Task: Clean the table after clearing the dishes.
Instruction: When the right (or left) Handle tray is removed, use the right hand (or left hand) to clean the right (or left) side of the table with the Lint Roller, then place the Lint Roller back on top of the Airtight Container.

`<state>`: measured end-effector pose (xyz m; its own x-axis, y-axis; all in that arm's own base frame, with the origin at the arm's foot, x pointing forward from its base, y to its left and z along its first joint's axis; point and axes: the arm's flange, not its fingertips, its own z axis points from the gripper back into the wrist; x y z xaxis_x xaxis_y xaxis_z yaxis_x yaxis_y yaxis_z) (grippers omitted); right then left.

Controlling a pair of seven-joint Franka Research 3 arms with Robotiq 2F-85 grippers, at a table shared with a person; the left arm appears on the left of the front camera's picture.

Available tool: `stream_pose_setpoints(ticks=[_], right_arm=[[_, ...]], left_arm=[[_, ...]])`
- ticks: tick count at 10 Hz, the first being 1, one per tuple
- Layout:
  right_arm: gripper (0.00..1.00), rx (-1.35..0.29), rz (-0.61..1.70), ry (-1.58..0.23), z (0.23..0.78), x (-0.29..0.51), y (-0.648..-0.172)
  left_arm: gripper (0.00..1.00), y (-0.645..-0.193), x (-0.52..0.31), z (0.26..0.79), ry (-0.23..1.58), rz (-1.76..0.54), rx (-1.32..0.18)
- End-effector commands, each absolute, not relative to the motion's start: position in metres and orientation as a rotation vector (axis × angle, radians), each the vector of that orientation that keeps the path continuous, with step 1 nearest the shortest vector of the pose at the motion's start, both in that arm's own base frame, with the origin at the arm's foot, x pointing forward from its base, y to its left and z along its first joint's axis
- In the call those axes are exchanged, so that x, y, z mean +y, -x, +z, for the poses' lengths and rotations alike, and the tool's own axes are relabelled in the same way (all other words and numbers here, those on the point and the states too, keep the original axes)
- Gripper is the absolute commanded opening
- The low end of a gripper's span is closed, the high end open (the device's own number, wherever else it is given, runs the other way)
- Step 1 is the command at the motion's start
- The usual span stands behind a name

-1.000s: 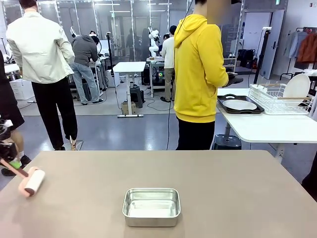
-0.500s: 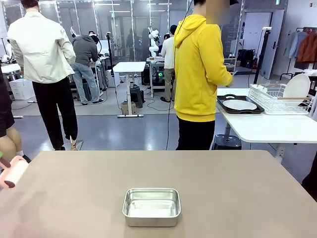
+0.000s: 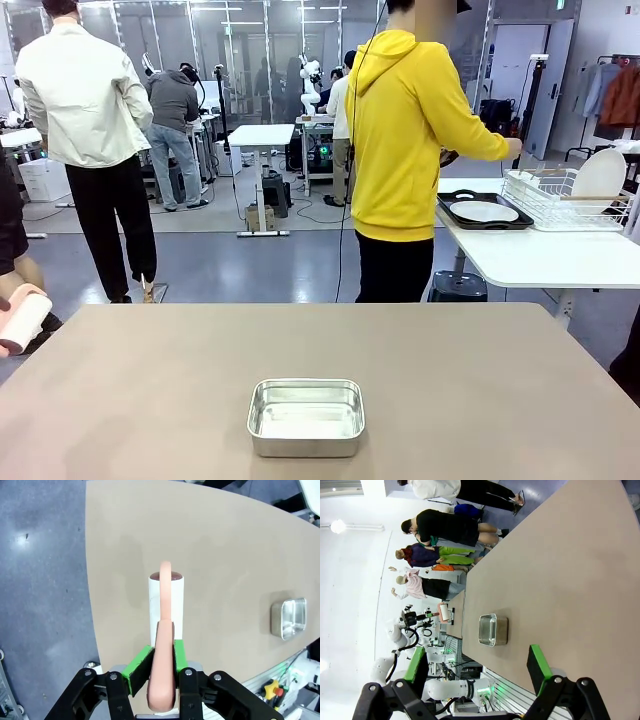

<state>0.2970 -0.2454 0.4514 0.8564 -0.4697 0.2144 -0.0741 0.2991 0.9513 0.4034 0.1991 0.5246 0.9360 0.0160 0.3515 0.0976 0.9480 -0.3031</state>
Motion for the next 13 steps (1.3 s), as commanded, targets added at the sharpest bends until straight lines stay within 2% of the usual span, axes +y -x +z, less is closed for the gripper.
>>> stream_pose_setpoints(ticks=[1,12,13], right_arm=[[1.0,-0.522,-0.277,-1.268,0.453,-0.243,-0.297],[1.0,-0.522,-0.277,-1.268,0.453,-0.243,-0.297],[1.0,-0.522,-0.277,-1.268,0.453,-0.243,-0.297]], left_arm=[[0.23,-0.415,0.202,0.515,0.309,-0.031,-0.338],[0.23,-0.416,0.201,0.512,0.32,-0.038,-0.335],[0.23,-0.43,0.161,0.533,0.275,-0.247,-0.354]])
